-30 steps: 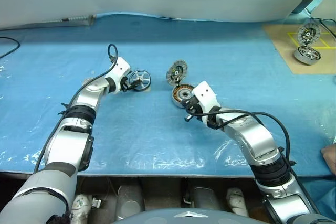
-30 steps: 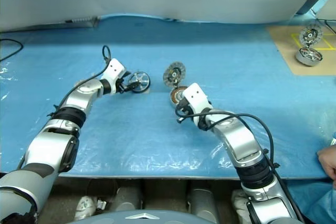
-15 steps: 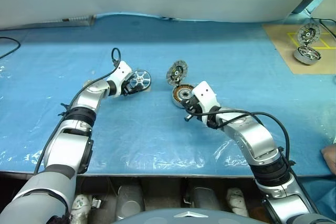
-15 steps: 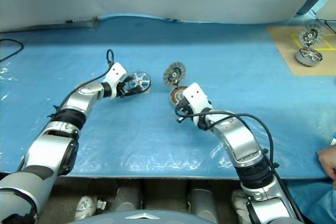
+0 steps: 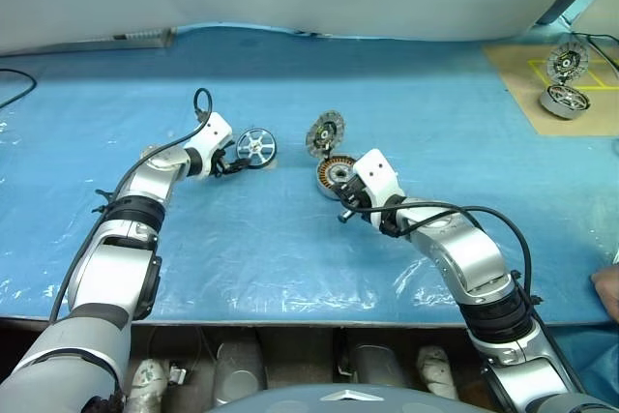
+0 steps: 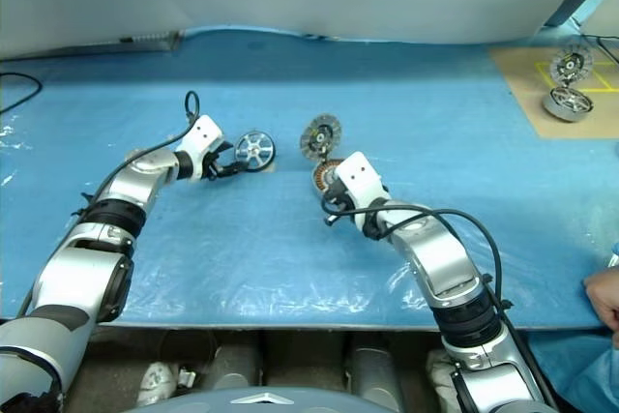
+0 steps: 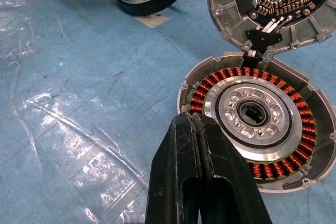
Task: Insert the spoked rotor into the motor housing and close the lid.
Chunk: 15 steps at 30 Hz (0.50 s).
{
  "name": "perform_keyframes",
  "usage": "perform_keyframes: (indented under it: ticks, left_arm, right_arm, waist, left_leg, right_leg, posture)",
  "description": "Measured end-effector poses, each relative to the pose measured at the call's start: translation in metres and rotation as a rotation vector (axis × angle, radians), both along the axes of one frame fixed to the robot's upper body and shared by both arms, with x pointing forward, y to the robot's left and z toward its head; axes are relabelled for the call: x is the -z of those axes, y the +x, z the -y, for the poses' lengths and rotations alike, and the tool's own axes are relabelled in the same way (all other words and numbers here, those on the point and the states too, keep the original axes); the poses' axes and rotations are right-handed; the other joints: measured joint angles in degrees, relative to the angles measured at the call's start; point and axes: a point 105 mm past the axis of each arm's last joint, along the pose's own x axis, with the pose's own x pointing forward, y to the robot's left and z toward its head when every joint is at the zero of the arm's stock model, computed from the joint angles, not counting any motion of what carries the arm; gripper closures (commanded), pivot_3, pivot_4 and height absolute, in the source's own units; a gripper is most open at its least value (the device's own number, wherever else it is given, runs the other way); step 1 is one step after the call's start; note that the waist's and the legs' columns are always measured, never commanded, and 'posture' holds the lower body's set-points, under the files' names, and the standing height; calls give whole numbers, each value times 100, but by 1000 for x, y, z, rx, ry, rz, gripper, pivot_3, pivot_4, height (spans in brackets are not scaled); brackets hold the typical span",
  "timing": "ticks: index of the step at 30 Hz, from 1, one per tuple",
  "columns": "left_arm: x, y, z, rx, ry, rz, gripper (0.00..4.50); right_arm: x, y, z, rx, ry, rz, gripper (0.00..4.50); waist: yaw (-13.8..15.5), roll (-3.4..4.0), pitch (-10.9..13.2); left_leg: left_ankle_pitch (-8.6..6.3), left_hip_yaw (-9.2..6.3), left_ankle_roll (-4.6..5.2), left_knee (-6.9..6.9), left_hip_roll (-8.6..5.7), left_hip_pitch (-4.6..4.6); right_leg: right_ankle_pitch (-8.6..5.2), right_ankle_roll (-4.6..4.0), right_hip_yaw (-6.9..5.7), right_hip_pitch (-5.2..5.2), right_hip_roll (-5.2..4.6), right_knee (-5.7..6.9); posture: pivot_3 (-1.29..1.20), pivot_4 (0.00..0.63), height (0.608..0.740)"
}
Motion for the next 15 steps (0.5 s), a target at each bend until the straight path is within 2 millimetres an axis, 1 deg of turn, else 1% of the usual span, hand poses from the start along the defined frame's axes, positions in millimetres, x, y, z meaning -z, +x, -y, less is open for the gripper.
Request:
perform_keyframes:
  ticks: [5, 7, 8, 9, 14, 15]
  left_arm:
    - [1, 1, 0, -4, -4, -9, 1164]
    - [1, 1, 1, -2, -5, -9, 1524]
    - [2, 1, 2, 2, -6, -9, 1724]
    - [2, 1, 3, 5, -7, -10, 2038]
    - [4, 1, 6, 14, -3, -16, 3830]
    - [4, 0, 6, 15, -3, -16, 4092]
  right_arm:
    - [0, 1, 0, 1, -1, -1, 4500]
    - [0, 1, 0, 1, -1, 0, 4500]
    - [0, 1, 0, 2, -1, 0, 4500]
    - [0, 1, 0, 2, 0, 0, 4500]
    - [0, 1, 0, 2, 0, 0, 4500]
    - [0, 1, 0, 2, 0, 0, 4500]
  waist:
    - [-1, 0, 0]
    - [0, 0, 0]
    - [3, 0, 0]
    - [5, 0, 0]
    - [3, 0, 0]
    - [3, 0, 0]
  left_leg:
    - [0, 0, 0, -1, 0, 2]
    - [0, 0, 0, 0, 0, 2]
    - [0, 0, 0, 0, 0, 3]
    - [0, 0, 0, 0, 0, 3]
    - [0, 0, 0, -1, 0, 2]
    - [0, 0, 0, -1, 0, 2]
  right_leg:
    - [0, 0, 0, 2, 0, 1]
    - [0, 0, 0, 4, -1, 1]
    - [0, 0, 0, 4, -1, 1]
    - [0, 0, 0, 4, -1, 1]
    - [0, 0, 0, 4, -1, 1]
    - [0, 0, 0, 4, -1, 0]
  posture:
    - [0, 150, 740]
    - [0, 150, 740]
    - [0, 150, 740]
    - [0, 150, 740]
    - [0, 150, 740]
    - [0, 150, 740]
